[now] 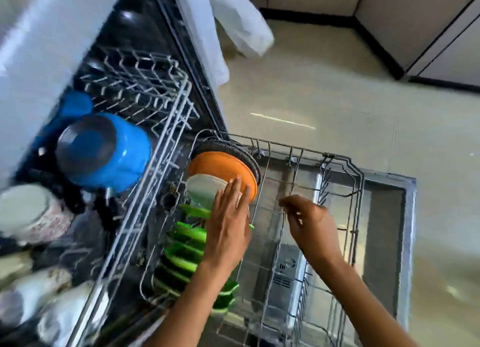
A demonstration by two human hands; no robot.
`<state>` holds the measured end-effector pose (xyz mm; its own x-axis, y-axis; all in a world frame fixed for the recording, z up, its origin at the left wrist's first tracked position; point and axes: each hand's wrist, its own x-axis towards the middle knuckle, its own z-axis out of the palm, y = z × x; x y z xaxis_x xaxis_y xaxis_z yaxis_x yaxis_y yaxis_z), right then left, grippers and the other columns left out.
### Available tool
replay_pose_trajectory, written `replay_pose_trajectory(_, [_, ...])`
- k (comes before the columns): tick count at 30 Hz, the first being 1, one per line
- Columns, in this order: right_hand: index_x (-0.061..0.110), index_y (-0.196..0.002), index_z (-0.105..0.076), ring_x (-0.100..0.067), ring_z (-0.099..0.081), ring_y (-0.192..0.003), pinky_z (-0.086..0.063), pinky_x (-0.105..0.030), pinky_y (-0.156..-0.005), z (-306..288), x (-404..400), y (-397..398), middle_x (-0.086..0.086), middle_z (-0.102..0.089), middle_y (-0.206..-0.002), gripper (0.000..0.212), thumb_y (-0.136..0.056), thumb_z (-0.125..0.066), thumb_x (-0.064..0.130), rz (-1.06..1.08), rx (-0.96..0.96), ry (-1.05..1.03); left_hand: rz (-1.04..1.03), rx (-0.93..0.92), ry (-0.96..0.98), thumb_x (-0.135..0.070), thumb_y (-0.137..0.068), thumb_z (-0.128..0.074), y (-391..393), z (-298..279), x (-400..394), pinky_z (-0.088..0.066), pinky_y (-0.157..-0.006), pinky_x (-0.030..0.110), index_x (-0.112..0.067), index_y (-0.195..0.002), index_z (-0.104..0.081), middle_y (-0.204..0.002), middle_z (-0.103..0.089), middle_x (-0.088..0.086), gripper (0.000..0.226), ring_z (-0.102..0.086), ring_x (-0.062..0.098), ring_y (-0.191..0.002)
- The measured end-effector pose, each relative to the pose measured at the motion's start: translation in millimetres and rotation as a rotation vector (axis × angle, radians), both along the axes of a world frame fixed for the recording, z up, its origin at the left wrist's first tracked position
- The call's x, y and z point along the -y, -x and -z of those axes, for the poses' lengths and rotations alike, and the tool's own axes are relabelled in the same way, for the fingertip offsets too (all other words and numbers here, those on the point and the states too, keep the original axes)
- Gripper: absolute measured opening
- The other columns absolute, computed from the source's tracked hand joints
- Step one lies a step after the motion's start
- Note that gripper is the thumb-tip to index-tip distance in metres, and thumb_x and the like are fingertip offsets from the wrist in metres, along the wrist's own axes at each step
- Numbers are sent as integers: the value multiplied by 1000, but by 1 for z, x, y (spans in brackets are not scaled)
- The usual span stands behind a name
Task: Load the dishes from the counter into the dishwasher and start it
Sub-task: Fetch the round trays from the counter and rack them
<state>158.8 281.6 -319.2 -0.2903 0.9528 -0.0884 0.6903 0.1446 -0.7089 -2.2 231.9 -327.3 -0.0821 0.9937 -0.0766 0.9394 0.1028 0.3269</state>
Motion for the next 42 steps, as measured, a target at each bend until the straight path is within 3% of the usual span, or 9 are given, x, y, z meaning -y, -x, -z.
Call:
replay_pose_trajectory(4, [22, -97, -65, -17, -69, -68, -57, -37, -58, -89, 47, -10, 1, -73, -85, 20, -85, -62, 7, -80, -46, -75, -29, 70, -90, -14, -88, -39, -31, -98, 73, -21, -112, 36, -11, -135, -49, -146, -39, 10, 49, -32, 23, -137])
replay_pose_trajectory(8, [25, -94, -67, -14, -65, -63, -53, -31, -55, -215, 108, -12, 4, -71, -79, 20, -84, -63, 8, -221, -113, -159, -98, 46, -190, -20, -92, -37, -48, -230, 167, -22, -109, 34, -17, -131, -52, -144, -42, 3, 43, -32, 19, -136])
replay_pose_trajectory(14, [23, -96, -69, -10, -64, -69, -40, -13, -62, -373, 230, 19, 7, -72, -84, 15, -86, -59, 22, -590, -297, -308, -501, -152, -349, -25, -93, -38, -46, -381, 351, -27, -109, 32, -15, -118, -63, -132, -55, 3, 36, -42, 19, -129])
replay_pose_trajectory(17, [23, -99, -68, -14, -66, -78, -46, -24, -73, -413, 297, 50, 5, -72, -92, 25, -87, -48, 33, -873, -366, -268, -803, -228, -448, -22, -90, -42, -61, -420, 446, -31, -105, 38, -13, -116, -64, -132, -56, 6, 35, -41, 19, -130])
replay_pose_trajectory(26, [14, -93, -71, -28, -67, -64, -48, -31, -61, -464, 540, 104, -10, -71, -75, 20, -83, -57, 25, -1541, -531, -314, -1738, -479, -443, -28, -87, -44, -197, -441, 693, -28, -105, 32, -19, -110, -67, -128, -59, 4, 33, -51, 21, -122])
replay_pose_trajectory(30, [13, -94, -70, -25, -70, -75, -50, -31, -66, -451, 648, 87, -6, -73, -87, 12, -87, -61, 18, -1834, -599, -199, -2011, -548, -378, -30, -86, -46, -274, -433, 762, -30, -104, 32, -19, -106, -70, -124, -61, 3, 33, -49, 17, -122])
replay_pose_trajectory(33, [11, -90, -71, -13, -68, -72, -47, -21, -70, -441, 713, 67, -2, -73, -86, 32, -85, -49, 33, -1970, -657, -120, -2176, -547, -330, -31, -86, -47, -315, -421, 803, -32, -103, 31, -19, -103, -72, -123, -62, 1, 33, -44, 12, -123])
replay_pose_trajectory(37, [19, -94, -70, 0, -63, -83, -43, 1, -67, -433, 770, 44, 9, -72, -88, 13, -85, -64, 12, -2115, -517, -39, -2297, -548, -267, -35, -86, -44, -343, -413, 833, -34, -106, 31, -24, -107, -70, -128, -59, -4, 34, -44, 11, -126])
replay_pose_trajectory(42, [19, -98, -70, -3, -67, -79, -53, -13, -68, -425, 807, 42, 12, -70, -90, 18, -83, -66, 9, -2167, -496, -101, -2229, -525, -368, -32, -90, -41, -312, -421, 870, -27, -110, 32, -21, -113, -65, -133, -54, -1, 35, -42, 15, -130])
